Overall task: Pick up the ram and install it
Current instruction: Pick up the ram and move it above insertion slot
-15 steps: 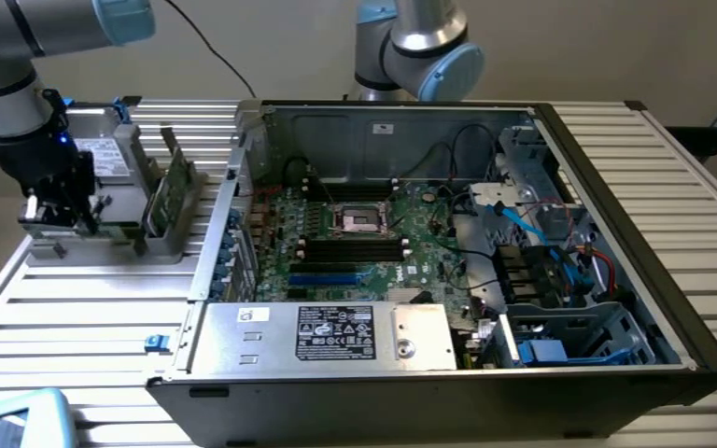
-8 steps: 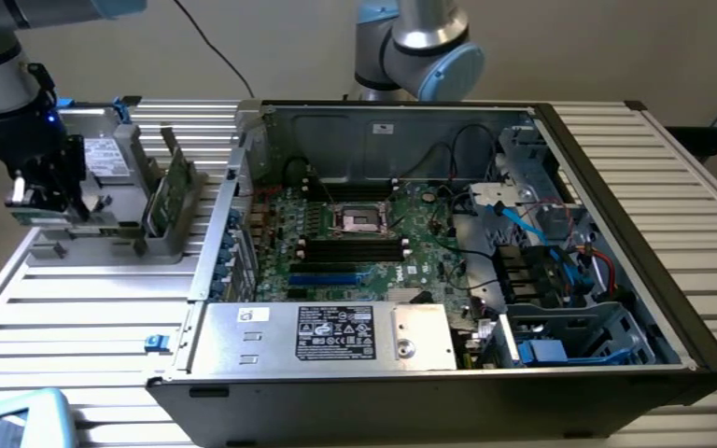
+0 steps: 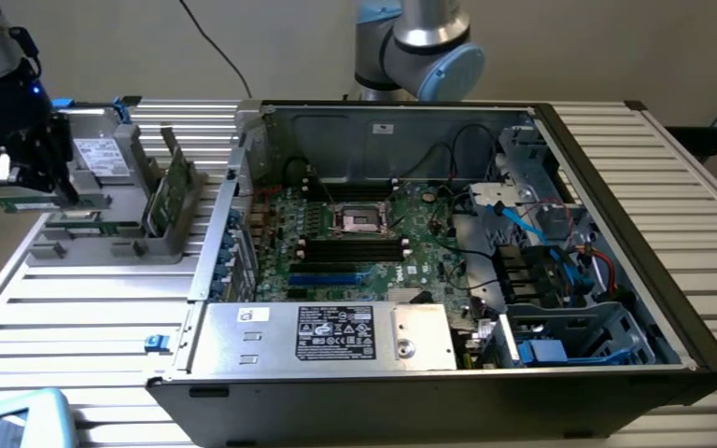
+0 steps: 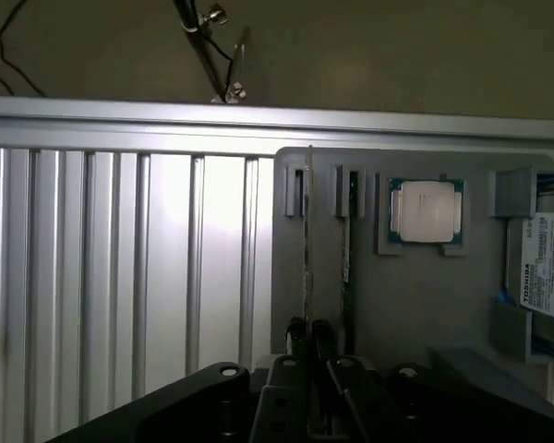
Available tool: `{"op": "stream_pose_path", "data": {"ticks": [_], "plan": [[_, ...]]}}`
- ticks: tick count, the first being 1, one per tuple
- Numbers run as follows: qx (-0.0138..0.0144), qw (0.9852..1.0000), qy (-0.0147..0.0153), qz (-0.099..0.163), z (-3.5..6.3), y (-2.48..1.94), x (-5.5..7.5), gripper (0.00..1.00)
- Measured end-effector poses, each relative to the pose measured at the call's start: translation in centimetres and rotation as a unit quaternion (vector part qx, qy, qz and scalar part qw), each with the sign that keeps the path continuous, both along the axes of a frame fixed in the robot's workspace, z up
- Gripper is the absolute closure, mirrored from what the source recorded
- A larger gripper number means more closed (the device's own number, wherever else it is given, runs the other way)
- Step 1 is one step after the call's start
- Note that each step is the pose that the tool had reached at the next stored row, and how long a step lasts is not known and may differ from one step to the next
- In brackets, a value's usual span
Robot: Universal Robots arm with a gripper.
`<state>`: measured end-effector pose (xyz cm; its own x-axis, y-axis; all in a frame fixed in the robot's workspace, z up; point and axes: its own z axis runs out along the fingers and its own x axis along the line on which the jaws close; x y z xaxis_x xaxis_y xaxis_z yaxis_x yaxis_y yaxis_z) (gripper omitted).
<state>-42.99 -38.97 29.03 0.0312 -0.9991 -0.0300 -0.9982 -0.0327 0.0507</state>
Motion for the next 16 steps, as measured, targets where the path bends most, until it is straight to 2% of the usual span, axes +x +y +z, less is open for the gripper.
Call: {"op": "stream_pose_path", "data": {"ticks": [7, 16], "plan": [[0.0001, 1.0000, 0.0001, 0.005, 3.20, -0.33, 0.6, 0.86], [0.0010, 1.0000, 0.0005, 0.006, 7.28, -1.54, 2.7, 0.86]]}}
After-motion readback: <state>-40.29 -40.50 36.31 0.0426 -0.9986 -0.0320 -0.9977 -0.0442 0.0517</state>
